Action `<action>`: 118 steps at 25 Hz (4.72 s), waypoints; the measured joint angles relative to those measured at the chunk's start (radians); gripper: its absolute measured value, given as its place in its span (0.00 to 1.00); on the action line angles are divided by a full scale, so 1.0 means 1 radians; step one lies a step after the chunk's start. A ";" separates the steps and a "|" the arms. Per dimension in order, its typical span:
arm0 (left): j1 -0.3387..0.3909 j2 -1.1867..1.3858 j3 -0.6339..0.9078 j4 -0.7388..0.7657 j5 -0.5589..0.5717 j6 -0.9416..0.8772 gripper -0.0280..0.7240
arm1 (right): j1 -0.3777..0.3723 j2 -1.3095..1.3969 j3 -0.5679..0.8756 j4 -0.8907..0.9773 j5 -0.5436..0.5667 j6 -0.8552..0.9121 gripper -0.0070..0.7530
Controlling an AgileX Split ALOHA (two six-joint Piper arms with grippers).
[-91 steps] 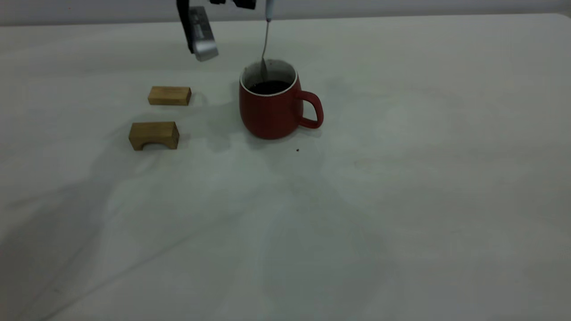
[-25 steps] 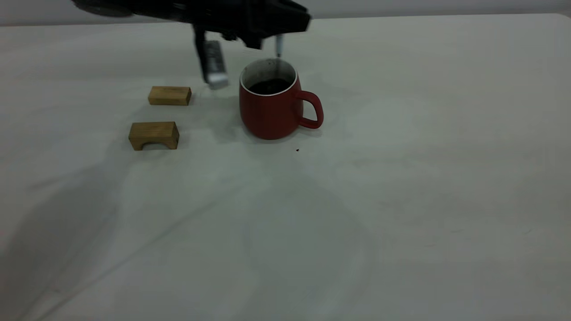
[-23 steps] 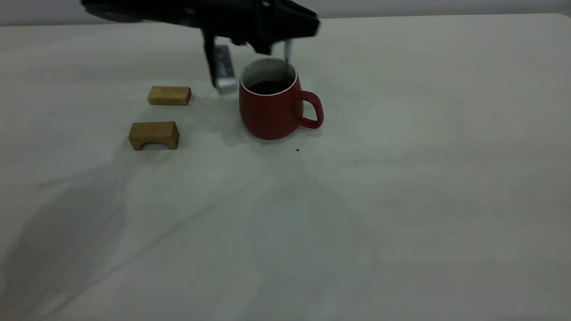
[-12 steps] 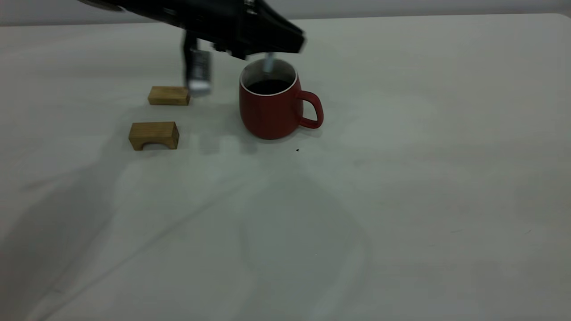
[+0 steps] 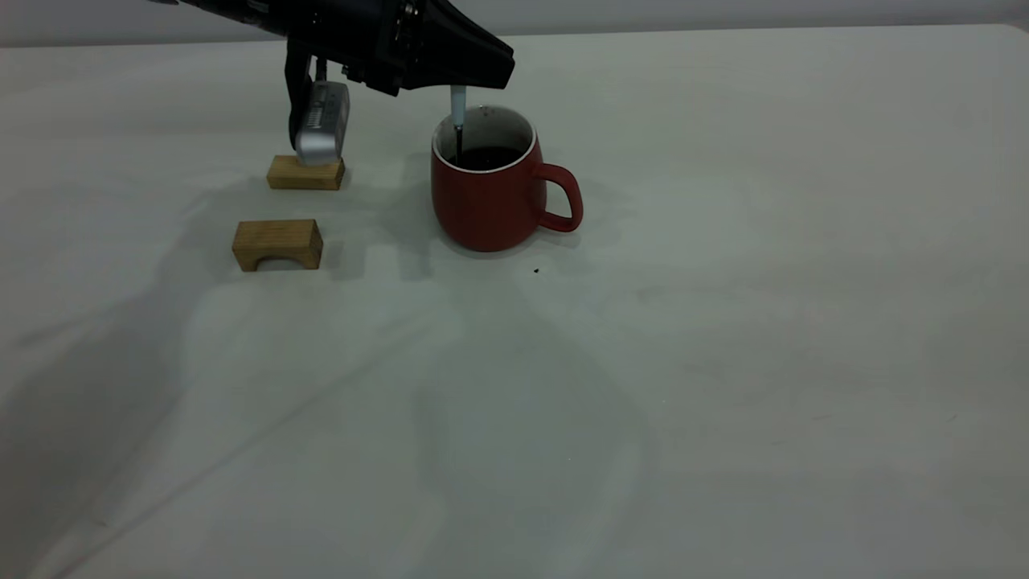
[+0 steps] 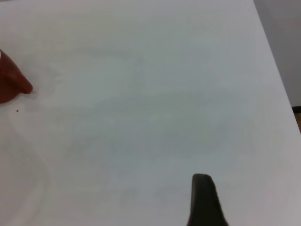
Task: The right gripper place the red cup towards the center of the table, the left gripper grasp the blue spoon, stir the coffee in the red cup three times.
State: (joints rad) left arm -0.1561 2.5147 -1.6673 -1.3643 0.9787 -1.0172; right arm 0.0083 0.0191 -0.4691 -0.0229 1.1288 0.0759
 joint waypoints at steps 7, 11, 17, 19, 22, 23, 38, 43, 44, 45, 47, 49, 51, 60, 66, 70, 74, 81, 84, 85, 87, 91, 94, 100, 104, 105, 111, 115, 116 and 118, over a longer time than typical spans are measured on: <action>0.003 -0.004 -0.001 0.178 -0.009 0.000 0.37 | 0.000 0.000 0.000 0.000 0.000 0.000 0.72; 0.003 -0.019 -0.001 0.252 -0.003 0.035 0.62 | 0.000 0.000 0.000 0.000 0.000 0.000 0.72; 0.004 -0.136 -0.001 0.364 0.016 0.183 0.77 | 0.000 0.000 0.000 0.000 0.000 0.000 0.72; 0.004 -0.182 -0.001 0.405 0.022 0.222 0.78 | 0.000 0.000 0.000 0.000 0.000 0.000 0.72; 0.004 -0.259 -0.001 0.472 0.053 0.288 0.78 | 0.000 0.000 0.000 0.000 0.000 0.000 0.72; 0.004 -0.289 -0.001 0.497 0.074 0.308 0.78 | 0.000 0.000 0.000 0.000 0.000 0.000 0.72; -0.028 -0.887 0.003 0.849 0.189 0.606 0.78 | 0.000 0.000 0.000 0.000 0.000 0.000 0.72; -0.027 -1.074 0.003 1.039 0.189 1.008 0.78 | 0.000 0.000 0.000 0.000 0.000 0.000 0.72; -0.027 -1.103 0.003 1.059 0.189 1.067 0.78 | 0.000 0.000 0.000 0.000 0.000 0.000 0.72; -0.027 -1.129 0.003 1.074 0.189 1.106 0.78 | 0.000 0.000 0.000 0.000 0.000 0.000 0.72; -0.027 -1.171 0.004 1.104 0.189 1.158 0.78 | 0.000 0.000 0.000 0.000 0.000 0.000 0.72; -0.027 -1.211 0.005 1.128 0.189 1.173 0.78 | 0.000 0.000 0.000 0.000 0.000 0.000 0.72; -0.027 -1.250 0.013 1.136 0.189 1.181 0.78 | 0.000 0.000 0.000 0.000 0.000 0.000 0.72; 0.032 -1.631 0.260 1.149 0.189 1.202 0.78 | 0.000 0.000 0.000 0.000 0.000 0.000 0.72; 0.159 -1.996 0.542 1.169 0.189 1.241 0.78 | 0.000 0.000 0.000 0.000 0.000 0.000 0.72; 0.168 -2.254 0.705 1.169 0.189 1.244 0.78 | 0.000 0.000 0.000 0.000 0.000 0.000 0.72; 0.177 -2.472 0.843 1.167 0.189 1.243 0.78 | 0.000 0.000 0.000 0.000 0.000 0.000 0.72; 0.196 -2.541 1.040 1.066 0.189 1.243 0.78 | 0.000 0.000 0.000 0.001 0.000 0.000 0.72; 0.196 -2.541 1.125 1.055 0.190 1.236 0.78 | 0.000 0.000 0.000 0.001 0.000 0.000 0.72; 0.196 -2.541 1.137 1.056 0.190 1.229 0.78 | 0.000 0.000 0.000 0.001 0.000 0.000 0.72; 0.196 -2.541 1.142 1.057 0.190 1.224 0.78 | 0.000 0.000 0.000 0.001 0.000 0.000 0.72; 0.196 -2.541 1.142 1.069 0.182 1.283 0.78 | 0.000 0.000 0.000 0.001 0.000 0.000 0.72; 0.175 -2.541 1.147 1.098 0.148 1.329 0.78 | 0.000 0.000 0.000 0.001 0.000 0.000 0.72; 0.069 -2.541 1.171 1.222 0.148 1.252 0.78 | 0.000 0.000 0.000 0.001 0.000 0.000 0.72; 0.066 -2.541 1.180 1.308 0.155 1.142 0.78 | 0.000 0.000 0.000 0.001 0.000 0.000 0.72; 0.066 -2.541 1.180 1.316 0.155 1.128 0.78 | 0.000 0.000 0.000 0.001 0.000 0.000 0.72; 0.065 -2.541 1.180 1.321 0.155 1.112 0.78 | 0.000 0.000 0.000 0.001 0.000 0.000 0.72; 0.065 -2.541 1.180 1.322 0.155 1.112 0.78 | 0.000 0.000 0.000 0.001 0.000 0.000 0.72; 0.065 -2.541 1.180 1.322 0.155 1.112 0.78 | 0.000 0.000 0.000 0.001 0.000 0.000 0.72; 0.065 -2.541 1.180 1.323 0.155 1.112 0.78 | 0.000 0.000 0.000 0.001 0.000 0.000 0.72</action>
State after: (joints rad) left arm -0.0908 -0.0264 -0.4872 -0.0412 1.1333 0.0953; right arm 0.0083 0.0191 -0.4691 -0.0218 1.1288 0.0759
